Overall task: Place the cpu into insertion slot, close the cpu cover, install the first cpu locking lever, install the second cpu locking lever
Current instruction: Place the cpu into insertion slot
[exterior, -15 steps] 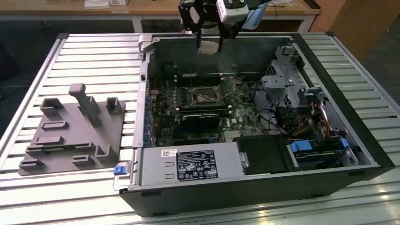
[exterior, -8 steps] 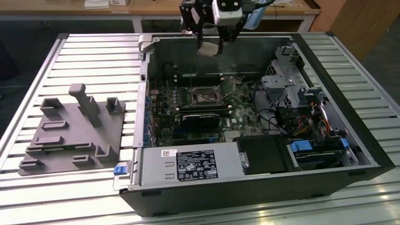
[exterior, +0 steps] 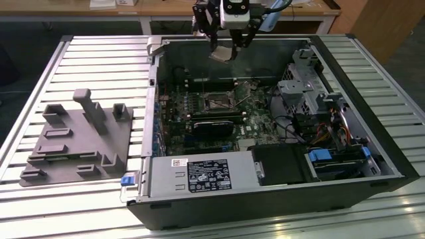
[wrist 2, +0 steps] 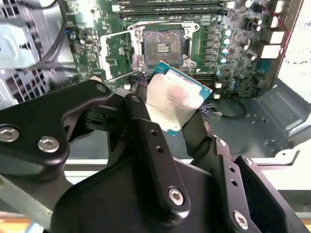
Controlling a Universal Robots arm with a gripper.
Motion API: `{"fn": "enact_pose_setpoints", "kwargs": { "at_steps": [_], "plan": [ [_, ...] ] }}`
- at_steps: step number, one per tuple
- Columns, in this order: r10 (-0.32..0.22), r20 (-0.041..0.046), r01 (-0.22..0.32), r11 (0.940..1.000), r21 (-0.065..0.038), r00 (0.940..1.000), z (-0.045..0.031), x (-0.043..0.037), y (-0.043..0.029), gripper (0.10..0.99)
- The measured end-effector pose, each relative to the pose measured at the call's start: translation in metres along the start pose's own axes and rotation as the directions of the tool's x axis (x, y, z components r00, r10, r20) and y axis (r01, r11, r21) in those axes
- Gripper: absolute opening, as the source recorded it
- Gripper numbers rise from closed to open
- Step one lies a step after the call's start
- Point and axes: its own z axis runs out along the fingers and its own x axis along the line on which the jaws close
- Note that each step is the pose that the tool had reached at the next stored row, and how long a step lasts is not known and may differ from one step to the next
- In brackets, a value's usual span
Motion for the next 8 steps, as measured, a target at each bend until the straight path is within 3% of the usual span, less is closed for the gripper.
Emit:
{"fn": "enact_pose_setpoints", "kwargs": {
  "at_steps": [4, 8],
  "plan": [
    [0.070, 0.0062, -0.070, 0.9975, -0.001, 0.9975, 0.0020, 0.0000, -0.0002, 0.541],
    [0.142, 0.0125, -0.142, 0.9899, -0.002, 0.9898, 0.0041, -0.0001, -0.0003, 0.541]
  ]
}}
